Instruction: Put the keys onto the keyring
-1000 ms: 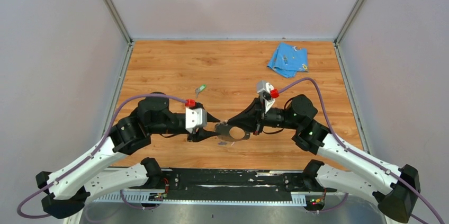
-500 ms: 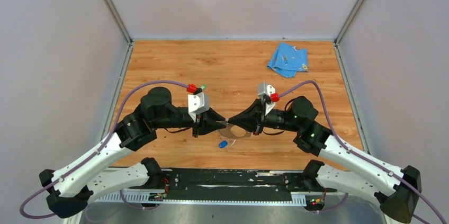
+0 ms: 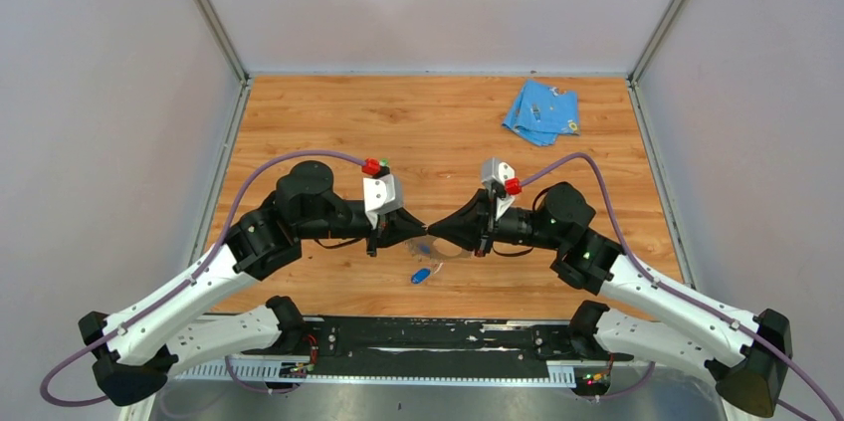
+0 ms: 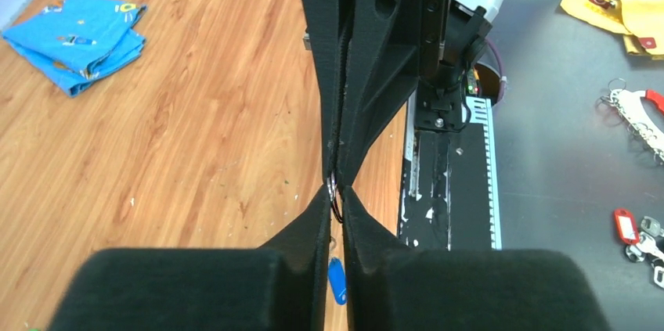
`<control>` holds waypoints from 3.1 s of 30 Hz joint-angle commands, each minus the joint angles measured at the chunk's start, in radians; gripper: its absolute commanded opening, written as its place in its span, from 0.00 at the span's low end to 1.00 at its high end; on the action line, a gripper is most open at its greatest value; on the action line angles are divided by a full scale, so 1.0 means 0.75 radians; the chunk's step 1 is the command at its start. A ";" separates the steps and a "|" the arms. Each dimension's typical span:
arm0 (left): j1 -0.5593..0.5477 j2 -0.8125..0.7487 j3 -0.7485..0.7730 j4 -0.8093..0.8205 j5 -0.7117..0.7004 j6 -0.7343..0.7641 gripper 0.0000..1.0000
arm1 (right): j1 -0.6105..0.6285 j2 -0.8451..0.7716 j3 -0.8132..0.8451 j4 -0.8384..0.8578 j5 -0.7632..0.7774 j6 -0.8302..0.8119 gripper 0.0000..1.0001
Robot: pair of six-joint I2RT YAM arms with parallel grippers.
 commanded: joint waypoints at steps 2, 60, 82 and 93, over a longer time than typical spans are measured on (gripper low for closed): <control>0.008 -0.002 0.012 -0.028 -0.035 0.038 0.00 | 0.024 -0.008 0.028 0.016 0.018 -0.044 0.00; -0.079 -0.091 0.153 -0.481 0.285 1.601 0.00 | 0.354 -0.084 0.114 -0.270 0.262 -0.601 0.43; -0.079 -0.065 0.163 -0.382 0.243 1.193 0.00 | 0.600 0.026 0.207 -0.279 0.643 -0.830 0.26; -0.079 -0.079 0.145 -0.239 0.189 0.964 0.00 | 0.606 0.051 0.243 -0.345 0.822 -0.777 0.13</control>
